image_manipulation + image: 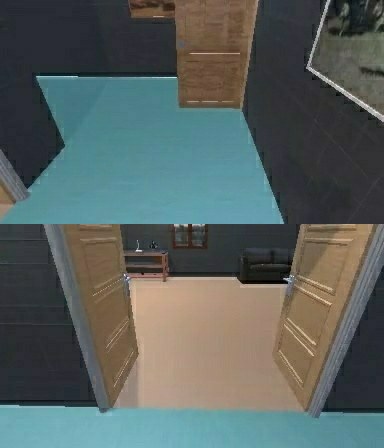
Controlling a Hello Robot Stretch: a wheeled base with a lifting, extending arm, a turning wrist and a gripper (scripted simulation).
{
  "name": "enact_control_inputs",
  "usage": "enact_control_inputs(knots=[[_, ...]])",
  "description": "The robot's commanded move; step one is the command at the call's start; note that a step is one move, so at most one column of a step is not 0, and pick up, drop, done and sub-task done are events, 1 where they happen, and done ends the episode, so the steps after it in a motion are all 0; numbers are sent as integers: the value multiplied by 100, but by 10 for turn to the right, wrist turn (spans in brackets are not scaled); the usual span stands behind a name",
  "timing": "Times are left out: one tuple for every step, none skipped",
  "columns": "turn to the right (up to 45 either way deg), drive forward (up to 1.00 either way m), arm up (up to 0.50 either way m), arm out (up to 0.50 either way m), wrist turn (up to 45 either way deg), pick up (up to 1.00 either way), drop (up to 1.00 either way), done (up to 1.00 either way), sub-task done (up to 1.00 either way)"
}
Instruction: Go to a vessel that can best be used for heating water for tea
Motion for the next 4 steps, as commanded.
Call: enact_control_inputs(knots=[[-30,0,0,0,0,0,0,0,0],[0,100,0,0,0,0,0,0,0],[0,100,0,0,0,0,0,0,0],[0,50,0,0,0,0,0,0,0]])
